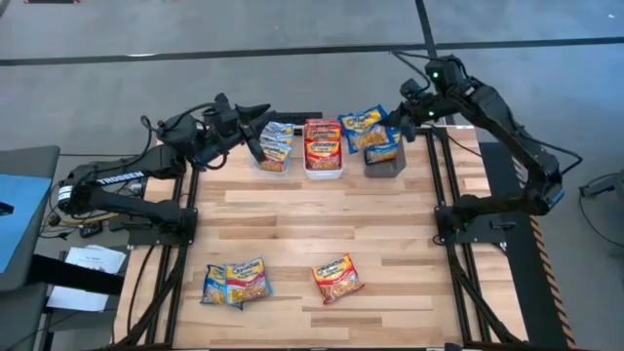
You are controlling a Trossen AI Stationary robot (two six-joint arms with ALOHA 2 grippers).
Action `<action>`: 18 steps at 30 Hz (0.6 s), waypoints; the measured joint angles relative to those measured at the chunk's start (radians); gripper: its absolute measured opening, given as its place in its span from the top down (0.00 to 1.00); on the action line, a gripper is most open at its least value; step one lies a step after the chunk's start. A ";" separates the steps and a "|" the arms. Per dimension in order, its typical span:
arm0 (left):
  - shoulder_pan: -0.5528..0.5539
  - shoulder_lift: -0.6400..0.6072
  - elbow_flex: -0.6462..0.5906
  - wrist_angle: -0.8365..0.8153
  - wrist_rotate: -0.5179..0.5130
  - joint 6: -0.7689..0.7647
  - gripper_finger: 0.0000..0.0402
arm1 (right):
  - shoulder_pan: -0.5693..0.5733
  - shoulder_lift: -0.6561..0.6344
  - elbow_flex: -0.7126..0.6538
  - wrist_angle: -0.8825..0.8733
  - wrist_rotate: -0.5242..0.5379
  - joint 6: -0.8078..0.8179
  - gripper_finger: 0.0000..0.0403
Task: Sort Maruchan noodles
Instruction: Put the blue bag into the black bin
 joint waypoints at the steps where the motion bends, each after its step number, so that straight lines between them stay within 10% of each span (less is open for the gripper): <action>1: 0.000 0.000 0.000 0.017 0.000 0.010 0.76 | -0.016 0.000 0.000 0.002 -0.018 -0.016 0.98; 18: 0.000 -0.001 0.000 0.117 -0.005 0.174 0.76 | -0.135 0.001 0.000 0.024 -0.075 -0.210 0.98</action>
